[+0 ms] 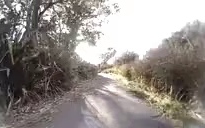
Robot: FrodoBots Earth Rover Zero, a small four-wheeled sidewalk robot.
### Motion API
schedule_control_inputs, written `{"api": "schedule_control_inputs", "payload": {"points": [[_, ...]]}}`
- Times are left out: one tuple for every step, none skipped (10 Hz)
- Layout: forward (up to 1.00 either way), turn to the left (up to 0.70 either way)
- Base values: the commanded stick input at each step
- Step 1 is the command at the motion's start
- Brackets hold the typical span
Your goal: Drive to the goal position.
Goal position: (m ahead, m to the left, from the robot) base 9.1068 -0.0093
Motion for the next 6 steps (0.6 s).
{"api": "schedule_control_inputs", "payload": {"points": [[0.50,-0.49],[0.50,-0.49],[0.50,-0.49],[0.50,-0.49],[0.50,-0.49],[0.50,-0.49]]}}
